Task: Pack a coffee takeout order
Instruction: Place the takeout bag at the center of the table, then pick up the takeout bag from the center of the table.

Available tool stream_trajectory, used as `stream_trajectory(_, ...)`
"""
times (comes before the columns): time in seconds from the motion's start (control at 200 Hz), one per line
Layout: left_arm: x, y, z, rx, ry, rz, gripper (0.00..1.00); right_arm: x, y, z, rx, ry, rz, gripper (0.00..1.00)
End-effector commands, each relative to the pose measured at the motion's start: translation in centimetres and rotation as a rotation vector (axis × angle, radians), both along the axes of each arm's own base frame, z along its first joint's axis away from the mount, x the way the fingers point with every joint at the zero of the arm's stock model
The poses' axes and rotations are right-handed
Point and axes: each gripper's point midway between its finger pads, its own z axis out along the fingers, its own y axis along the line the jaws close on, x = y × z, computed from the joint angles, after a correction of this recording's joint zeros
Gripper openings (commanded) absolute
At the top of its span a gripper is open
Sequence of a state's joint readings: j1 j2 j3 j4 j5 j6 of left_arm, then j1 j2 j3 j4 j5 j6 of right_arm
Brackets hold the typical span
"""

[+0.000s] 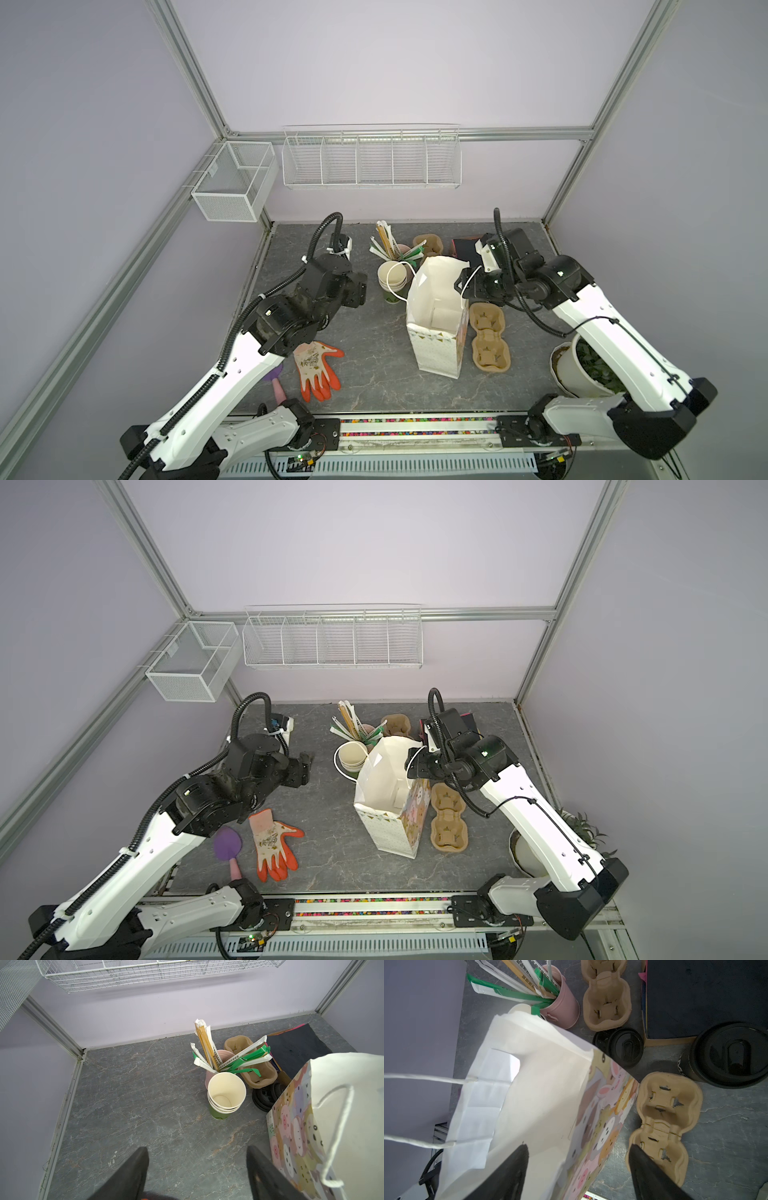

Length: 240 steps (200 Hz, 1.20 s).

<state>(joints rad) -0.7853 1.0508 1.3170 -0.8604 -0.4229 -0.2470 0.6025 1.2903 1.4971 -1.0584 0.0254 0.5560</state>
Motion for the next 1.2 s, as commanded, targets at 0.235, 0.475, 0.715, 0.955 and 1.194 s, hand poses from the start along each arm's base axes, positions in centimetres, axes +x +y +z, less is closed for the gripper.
stream_trajectory(0.235,0.5,-1.1,0.8,-0.076,0.023,0.003,0.74,-1.6,0.2,-2.3,0.021,0.037,0.073,0.85)
stream_trajectory(0.475,-0.4,-4.1,1.1,-0.225,0.083,-0.102,0.73,-1.8,-0.2,-3.0,0.013,0.028,0.072,0.83)
stream_trajectory(0.715,-3.7,-10.1,4.4,-0.592,0.16,-0.39,0.75,-1.9,-0.5,-3.0,0.008,0.026,0.07,0.83)
stream_trajectory(0.955,-3.9,-12.9,2.7,-0.656,0.256,-0.473,0.74,-2.0,-0.4,-3.0,0.018,0.026,0.075,0.81)
stream_trajectory(1.194,-2.4,-13.5,0.2,-0.57,0.29,-0.431,0.53,-2.2,-0.5,-2.8,0.024,0.017,0.075,0.81)
